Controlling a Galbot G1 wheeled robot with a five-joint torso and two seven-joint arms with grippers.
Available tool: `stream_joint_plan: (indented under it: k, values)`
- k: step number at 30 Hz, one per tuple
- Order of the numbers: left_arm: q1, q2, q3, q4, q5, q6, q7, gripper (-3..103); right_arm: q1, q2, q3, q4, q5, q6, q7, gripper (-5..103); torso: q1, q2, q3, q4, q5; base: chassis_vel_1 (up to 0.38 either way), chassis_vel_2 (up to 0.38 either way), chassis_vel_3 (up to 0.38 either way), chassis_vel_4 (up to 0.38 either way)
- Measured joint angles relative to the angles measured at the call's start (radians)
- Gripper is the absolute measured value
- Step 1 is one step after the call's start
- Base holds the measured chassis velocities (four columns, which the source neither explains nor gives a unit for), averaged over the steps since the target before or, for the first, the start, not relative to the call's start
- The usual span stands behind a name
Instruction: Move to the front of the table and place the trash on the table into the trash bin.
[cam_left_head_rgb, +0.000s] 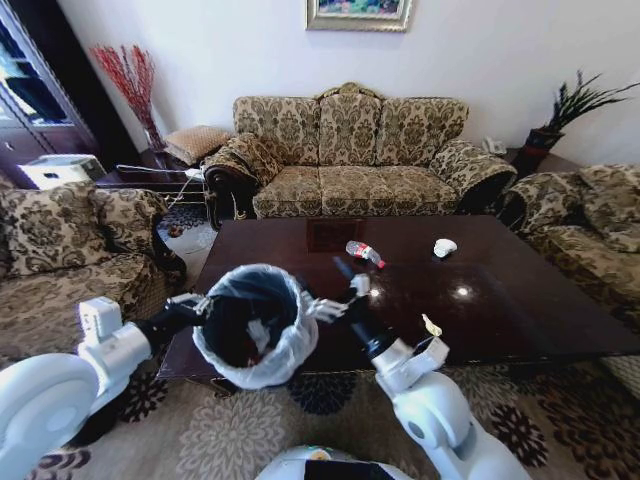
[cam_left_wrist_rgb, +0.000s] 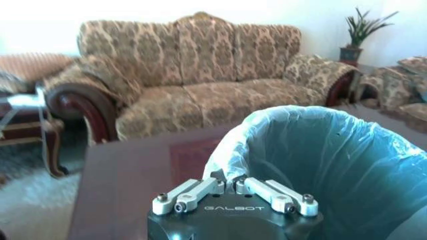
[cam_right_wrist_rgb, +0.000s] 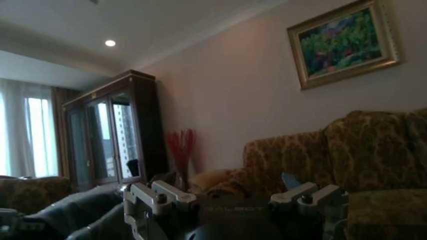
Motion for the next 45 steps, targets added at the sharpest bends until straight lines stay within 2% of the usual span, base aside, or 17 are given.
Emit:
stream_joint_plan:
  k: [4, 9, 15, 19, 24, 28, 30, 33, 34, 37, 38, 40, 42, 43, 45]
  values:
    - [-0.015, 0.003, 0.000, 0.006, 0.039, -0.023, -0.023, 3, -0.052, 0.013, 0.078, -0.048, 0.014, 0.030, 0.019, 100, 0.000, 0.000, 0.000, -0.0001, -0.0001, 0.000, 0.000, 0.000, 0.000]
    - [-0.012, -0.012, 0.003, 0.028, 0.092, -0.051, -0.054, 3, -0.064, 0.033, 0.095, -0.102, 0.022, 0.040, 0.035, 100, 0.000, 0.000, 0.000, 0.0005, -0.0001, -0.030, -0.043, 0.043, 0.031]
    - [-0.019, -0.020, 0.006, 0.049, 0.095, -0.068, -0.112, 3, -0.077, 0.047, 0.159, -0.184, 0.031, 0.045, 0.044, 100, 0.000, 0.000, 0.000, 0.0004, 0.0000, -0.143, -0.147, 0.153, 0.146]
    - [-0.020, -0.029, 0.016, 0.050, 0.095, -0.070, -0.115, 3, -0.095, 0.050, 0.197, -0.244, 0.033, 0.067, 0.050, 100, 0.000, 0.000, 0.000, -0.0001, -0.0001, -0.246, -0.228, 0.229, 0.229]
    - [-0.026, -0.032, 0.024, 0.053, 0.097, -0.073, -0.117, 3, -0.101, 0.054, 0.205, -0.323, 0.027, 0.110, 0.068, 100, 0.000, 0.000, 0.000, -0.0003, 0.0002, -0.289, -0.276, 0.259, 0.269]
    - [-0.032, -0.026, 0.027, 0.066, 0.122, -0.099, -0.153, 3, -0.108, 0.066, 0.195, -0.391, -0.026, 0.143, 0.077, 100, 0.000, 0.000, 0.000, -0.0002, -0.0001, -0.243, -0.232, 0.227, 0.237]
    - [-0.035, -0.021, 0.027, 0.077, 0.128, -0.113, -0.180, 3, -0.115, 0.069, 0.185, -0.427, -0.051, 0.151, 0.077, 100, 0.000, 0.000, 0.000, 0.0001, 0.0017, -0.109, -0.113, 0.120, 0.125]
    - [-0.035, -0.018, 0.022, 0.081, 0.119, -0.118, -0.194, 3, -0.124, 0.070, 0.166, -0.458, -0.059, 0.156, 0.070, 100, 0.000, 0.000, 0.000, -0.0003, 0.0004, -0.014, -0.048, 0.006, 0.031]
    - [-0.032, -0.020, 0.020, 0.081, 0.116, -0.119, -0.194, 3, -0.125, 0.072, 0.158, -0.470, -0.060, 0.157, 0.064, 103, 0.000, 0.000, 0.000, -0.0003, -0.0003, 0.000, 0.000, 0.000, 0.000]
    - [-0.027, -0.024, 0.019, 0.075, 0.114, -0.119, -0.192, 3, -0.115, 0.083, 0.148, -0.511, -0.061, 0.160, 0.045, 99, 0.000, 0.000, 0.000, 0.0004, -0.0015, 0.025, 0.029, -0.012, -0.014]
    - [-0.027, -0.026, 0.020, 0.070, 0.114, -0.119, -0.189, 3, -0.106, 0.084, 0.144, -0.531, -0.060, 0.161, 0.033, 97, 0.000, 0.000, 0.000, 0.0013, -0.0009, 0.075, 0.086, -0.021, -0.042]
    - [-0.027, -0.027, 0.020, 0.067, 0.114, -0.119, -0.189, 3, -0.101, 0.084, 0.142, -0.545, -0.060, 0.161, 0.018, 94, 0.000, 0.000, 0.000, 0.0014, -0.0006, 0.060, 0.086, -0.007, -0.039]
    - [-0.026, -0.027, 0.023, 0.059, 0.109, -0.119, -0.185, 3, -0.090, 0.080, 0.136, -0.580, -0.059, 0.161, -0.004, 84, 0.000, 0.000, 0.000, 0.0000, -0.0009, 0.000, 0.000, 0.000, 0.000]
    - [-0.026, -0.027, 0.023, 0.059, 0.109, -0.119, -0.185, 3, -0.090, 0.080, 0.136, -0.580, -0.059, 0.161, -0.004, 84, 0.000, 0.000, 0.000, 0.0000, -0.0009, 0.000, 0.000, 0.000, 0.000]
    - [-0.025, -0.027, 0.022, 0.056, 0.105, -0.118, -0.181, 3, -0.079, 0.079, 0.126, -0.623, -0.059, 0.161, -0.008, 73, 0.000, 0.000, 0.000, -0.0004, 0.0012, 0.000, 0.000, 0.000, 0.000]
